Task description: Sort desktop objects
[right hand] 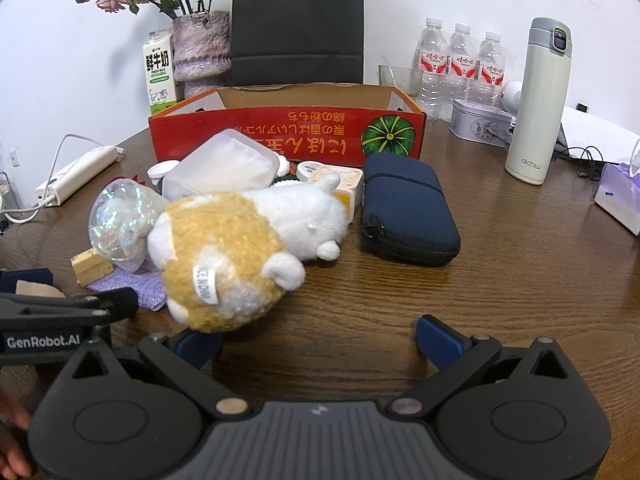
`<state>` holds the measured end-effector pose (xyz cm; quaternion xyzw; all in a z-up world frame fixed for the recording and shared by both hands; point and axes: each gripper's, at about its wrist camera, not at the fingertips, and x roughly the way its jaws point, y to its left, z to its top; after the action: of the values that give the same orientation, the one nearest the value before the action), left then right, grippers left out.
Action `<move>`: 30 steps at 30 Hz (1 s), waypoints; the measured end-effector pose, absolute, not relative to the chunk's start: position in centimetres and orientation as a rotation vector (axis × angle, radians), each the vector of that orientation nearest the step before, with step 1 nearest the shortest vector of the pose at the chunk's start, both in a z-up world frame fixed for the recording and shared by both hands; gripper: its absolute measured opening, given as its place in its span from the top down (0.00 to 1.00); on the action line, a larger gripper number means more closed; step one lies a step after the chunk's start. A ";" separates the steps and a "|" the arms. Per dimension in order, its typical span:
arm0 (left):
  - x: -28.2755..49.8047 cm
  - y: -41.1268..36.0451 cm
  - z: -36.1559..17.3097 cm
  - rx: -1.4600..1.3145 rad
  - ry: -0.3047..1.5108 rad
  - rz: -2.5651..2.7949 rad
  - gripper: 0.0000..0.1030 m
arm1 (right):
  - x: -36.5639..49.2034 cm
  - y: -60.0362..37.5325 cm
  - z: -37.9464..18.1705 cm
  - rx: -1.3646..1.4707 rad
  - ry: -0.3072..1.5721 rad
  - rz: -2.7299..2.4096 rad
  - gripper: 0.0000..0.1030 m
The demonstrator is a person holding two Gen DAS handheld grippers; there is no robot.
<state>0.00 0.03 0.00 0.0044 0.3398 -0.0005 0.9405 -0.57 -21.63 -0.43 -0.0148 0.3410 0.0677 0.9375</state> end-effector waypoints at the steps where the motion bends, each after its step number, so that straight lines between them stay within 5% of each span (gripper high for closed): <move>1: 0.0 0.0 0.0 0.009 0.693 -0.001 0.00 | -0.6 -21.6 -0.4 -0.031 0.696 0.138 0.00; 10: -0.4 -0.2 0.4 0.039 0.688 -0.010 0.00 | -1.2 -21.4 -0.3 -0.039 0.700 0.150 0.00; 14: -2.9 0.1 1.7 0.073 0.574 -0.086 0.00 | -2.4 -21.9 0.6 -0.049 0.690 0.212 0.08; 22: -1.4 2.2 4.8 -0.087 0.460 -0.233 0.00 | -3.1 -22.1 4.1 -0.052 0.556 0.371 0.08; 25: 0.6 1.3 4.6 -0.081 0.512 -0.271 0.01 | -1.9 -21.0 3.3 -0.082 0.600 0.390 0.27; 26: 1.1 1.0 4.4 -0.070 0.519 -0.280 0.05 | -1.5 -20.8 2.8 -0.091 0.623 0.383 0.47; 27: 1.4 0.7 4.3 -0.062 0.527 -0.279 0.23 | -1.2 -20.8 2.5 -0.082 0.641 0.387 0.51; 28: 1.5 0.6 4.1 -0.058 0.539 -0.289 0.51 | -1.2 -20.9 2.5 -0.067 0.638 0.389 0.54; 30: 1.4 0.7 4.1 -0.075 0.560 -0.312 0.73 | -1.6 -21.4 3.0 -0.043 0.620 0.402 0.57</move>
<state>1.40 0.68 4.08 -0.0367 0.2750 -0.1535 0.9484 -1.63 -21.43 2.96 -0.0212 0.3030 0.1965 0.9323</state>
